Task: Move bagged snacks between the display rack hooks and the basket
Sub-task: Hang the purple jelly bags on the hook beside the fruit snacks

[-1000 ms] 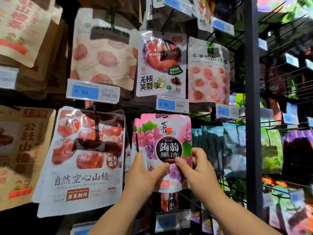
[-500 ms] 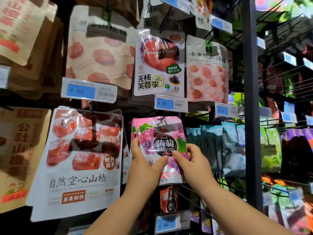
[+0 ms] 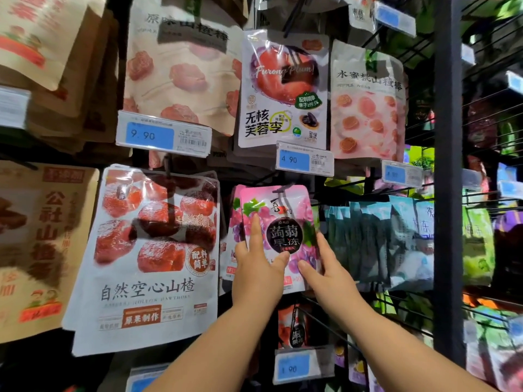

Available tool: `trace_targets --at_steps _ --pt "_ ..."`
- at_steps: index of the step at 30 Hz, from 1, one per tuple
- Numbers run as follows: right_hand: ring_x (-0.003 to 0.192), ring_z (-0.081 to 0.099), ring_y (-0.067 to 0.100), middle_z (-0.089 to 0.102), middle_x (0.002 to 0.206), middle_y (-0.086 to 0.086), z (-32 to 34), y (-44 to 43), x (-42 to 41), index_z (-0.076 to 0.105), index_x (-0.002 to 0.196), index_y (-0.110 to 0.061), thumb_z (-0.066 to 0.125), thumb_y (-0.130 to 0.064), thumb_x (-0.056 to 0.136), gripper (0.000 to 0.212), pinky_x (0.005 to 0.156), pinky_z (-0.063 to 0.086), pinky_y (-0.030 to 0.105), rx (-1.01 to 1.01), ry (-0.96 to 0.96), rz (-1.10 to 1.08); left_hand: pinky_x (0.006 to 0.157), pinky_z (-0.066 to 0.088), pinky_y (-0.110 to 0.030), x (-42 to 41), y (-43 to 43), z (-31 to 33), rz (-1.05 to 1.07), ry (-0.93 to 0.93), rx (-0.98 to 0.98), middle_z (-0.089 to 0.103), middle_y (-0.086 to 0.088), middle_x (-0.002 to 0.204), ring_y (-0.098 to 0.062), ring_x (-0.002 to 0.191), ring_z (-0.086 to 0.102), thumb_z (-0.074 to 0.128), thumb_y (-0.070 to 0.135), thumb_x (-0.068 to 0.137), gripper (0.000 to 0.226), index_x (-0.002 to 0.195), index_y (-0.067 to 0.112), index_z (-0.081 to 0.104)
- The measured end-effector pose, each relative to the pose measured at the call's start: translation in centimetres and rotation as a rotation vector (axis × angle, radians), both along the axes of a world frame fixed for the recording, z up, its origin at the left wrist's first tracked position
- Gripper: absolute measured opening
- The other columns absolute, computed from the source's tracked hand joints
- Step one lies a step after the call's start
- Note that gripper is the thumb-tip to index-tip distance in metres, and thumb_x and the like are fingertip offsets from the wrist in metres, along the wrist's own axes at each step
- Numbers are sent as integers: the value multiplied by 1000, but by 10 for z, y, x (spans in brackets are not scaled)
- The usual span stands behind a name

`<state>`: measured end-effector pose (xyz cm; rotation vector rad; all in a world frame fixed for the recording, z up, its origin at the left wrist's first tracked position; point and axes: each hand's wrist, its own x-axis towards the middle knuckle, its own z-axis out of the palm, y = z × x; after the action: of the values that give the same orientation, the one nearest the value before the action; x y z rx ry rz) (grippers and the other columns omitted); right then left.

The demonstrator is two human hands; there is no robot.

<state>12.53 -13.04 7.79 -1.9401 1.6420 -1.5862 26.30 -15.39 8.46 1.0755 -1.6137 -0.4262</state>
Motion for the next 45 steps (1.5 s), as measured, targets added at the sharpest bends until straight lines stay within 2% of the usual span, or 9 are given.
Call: trace_targets --at_steps 4,10,14,19,23,28,35,38,45 --pt "145 30 14 27 161 -2 -1 -13 3 9 157 -33 54 -35 99 73 101 28 22 27 16 -7 87 43 -36 0 -17 0 16 17 41 18 -6 155 -26 121 51 57 44 94 87 147 54 -11" --pt "141 35 11 32 158 -7 -7 -18 7 6 156 -35 53 -30 100 73 95 28 15 54 21 43 78 38 -31 4 -23 -7 47 23 -17 28 -6 143 -15 93 48 59 44 93 87 148 54 -8" --pt "145 28 11 23 162 -9 -13 -15 7 3 157 -35 56 -34 99 78 103 28 19 65 20 71 81 35 -28 7 -16 -17 62 59 -88 26 -1 130 -10 86 47 58 40 94 82 152 45 1" --pt "139 38 10 31 158 -9 -16 -6 1 7 156 -39 58 -35 98 78 101 31 20 57 34 79 111 28 -46 0 -1 -32 228 43 -123 17 -6 145 -30 129 32 64 36 91 71 150 31 24" --pt "89 55 9 59 112 -2 -24 9 -11 15 152 -48 58 -36 97 70 76 44 21 62 43 51 114 19 -52 -12 23 -44 289 20 -188 17 -8 149 -32 137 18 67 29 89 55 138 20 43" --pt "79 53 8 54 88 -6 -47 47 -42 37 146 -40 57 -31 98 53 75 44 23 27 2 -27 105 25 -57 -40 52 -67 249 -76 -266 41 -19 132 -39 127 31 72 24 83 44 122 10 55" --pt "76 53 -3 55 87 -17 -121 169 -142 58 130 -25 58 -27 98 32 74 42 14 244 36 -275 85 31 -41 -158 117 -177 -230 -347 -281 59 -15 100 -42 95 57 76 23 74 32 98 7 61" --pt "89 54 1 55 93 -18 -161 239 -190 61 126 -23 59 -27 98 29 81 41 18 390 49 -476 93 34 -41 -203 162 -224 -518 -470 -94 51 -1 117 -30 114 46 71 32 85 33 112 20 57" --pt "117 55 10 56 121 -12 -218 385 -269 62 126 -28 62 -36 95 33 97 43 28 785 129 -835 119 13 -35 -258 216 -286 -940 -702 -90 23 17 146 -13 144 11 33 67 90 59 141 38 33"
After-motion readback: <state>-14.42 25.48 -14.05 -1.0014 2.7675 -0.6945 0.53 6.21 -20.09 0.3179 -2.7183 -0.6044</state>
